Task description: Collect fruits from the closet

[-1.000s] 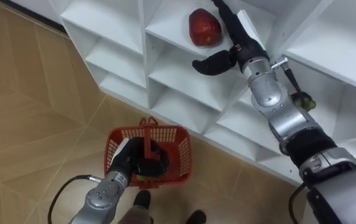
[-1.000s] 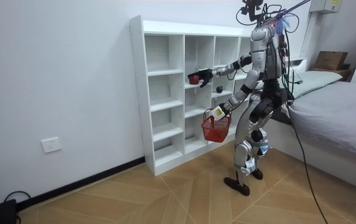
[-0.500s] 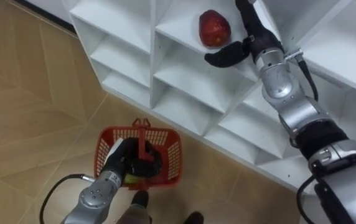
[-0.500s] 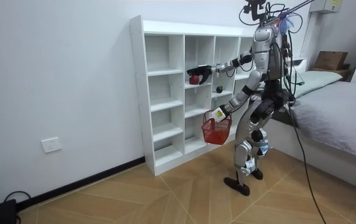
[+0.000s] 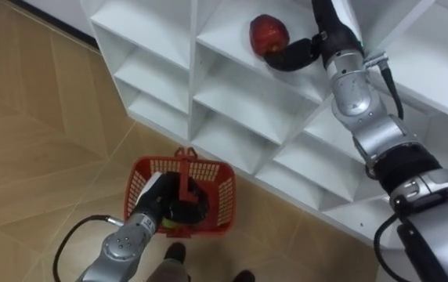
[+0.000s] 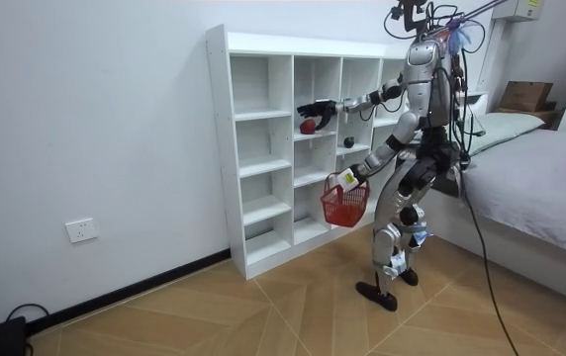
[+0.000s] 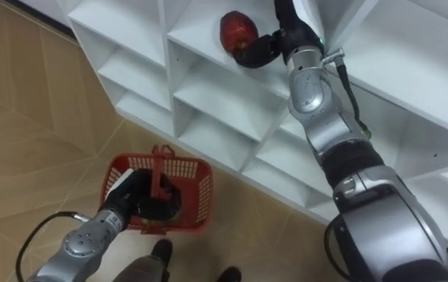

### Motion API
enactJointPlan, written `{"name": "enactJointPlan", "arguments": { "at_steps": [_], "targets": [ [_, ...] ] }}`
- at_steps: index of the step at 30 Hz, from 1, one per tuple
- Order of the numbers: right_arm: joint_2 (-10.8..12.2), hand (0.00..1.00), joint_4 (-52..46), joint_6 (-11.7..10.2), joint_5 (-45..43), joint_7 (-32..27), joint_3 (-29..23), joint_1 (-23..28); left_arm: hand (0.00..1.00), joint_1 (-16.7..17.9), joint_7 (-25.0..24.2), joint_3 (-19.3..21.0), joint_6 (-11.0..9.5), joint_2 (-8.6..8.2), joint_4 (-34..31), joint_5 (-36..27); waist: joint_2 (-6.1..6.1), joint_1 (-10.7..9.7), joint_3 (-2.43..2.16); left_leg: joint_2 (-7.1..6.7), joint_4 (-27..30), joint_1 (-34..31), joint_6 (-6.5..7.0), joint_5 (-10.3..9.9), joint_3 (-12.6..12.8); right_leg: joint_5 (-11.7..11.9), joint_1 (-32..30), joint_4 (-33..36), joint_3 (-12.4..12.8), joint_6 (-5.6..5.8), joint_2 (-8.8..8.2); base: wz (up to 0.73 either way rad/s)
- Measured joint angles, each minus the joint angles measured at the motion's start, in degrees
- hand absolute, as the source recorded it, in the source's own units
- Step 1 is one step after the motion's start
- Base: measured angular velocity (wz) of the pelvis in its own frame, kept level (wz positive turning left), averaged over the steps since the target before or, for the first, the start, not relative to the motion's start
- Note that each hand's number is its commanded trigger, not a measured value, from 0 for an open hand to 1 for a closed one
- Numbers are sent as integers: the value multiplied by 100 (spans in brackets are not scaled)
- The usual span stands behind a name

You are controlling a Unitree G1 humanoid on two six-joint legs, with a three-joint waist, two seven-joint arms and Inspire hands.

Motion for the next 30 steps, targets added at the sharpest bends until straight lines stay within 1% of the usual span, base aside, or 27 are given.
{"name": "enactJointPlan", "arguments": {
  "at_steps": [1,2,4,8,12,17,23,30],
  "targets": [
    [0,0,78,9,100,73,6,1,100,3,-28,-7,28,0,17,-2,2,24,0,-1,2,-2,-1,5,-1,0,-3,0,-5,0,-2,0],
    [-2,0,104,70,195,145,15,6,100,16,-37,-7,68,3,18,-3,4,63,0,0,1,-6,-1,5,-1,0,-9,-3,-6,0,-1,0],
    [-5,0,138,124,363,254,15,17,100,34,-44,-10,105,7,26,1,16,105,-2,-2,-2,-5,-1,4,0,-3,-9,-4,-6,1,-2,0],
    [-8,0,152,124,569,533,15,17,100,96,-51,-8,105,42,25,0,25,113,0,-6,-4,-8,-1,4,-1,-5,-7,-7,-6,3,-3,0],
    [-9,0,214,121,585,684,14,19,100,100,-48,-5,105,39,24,1,47,124,1,-8,-15,-12,-1,3,-10,-6,-7,-10,-11,5,-4,0],
    [-10,0,334,120,836,781,14,22,100,100,-30,-10,104,16,8,-2,128,133,-1,-9,-25,-31,-1,3,-20,-9,-16,-14,-18,7,-1,0],
    [-46,0,334,109,1210,929,9,21,100,100,-26,-10,104,-1,-53,6,128,142,-1,-13,-31,-32,-1,4,-23,-10,-12,-5,-34,6,-7,0],
    [-96,0,334,117,1274,1071,-3,21,100,102,-4,-13,104,-9,-178,5,128,161,-1,-13,-13,-38,-1,4,-27,-12,-12,15,-41,6,-16,0]
  ]
}}
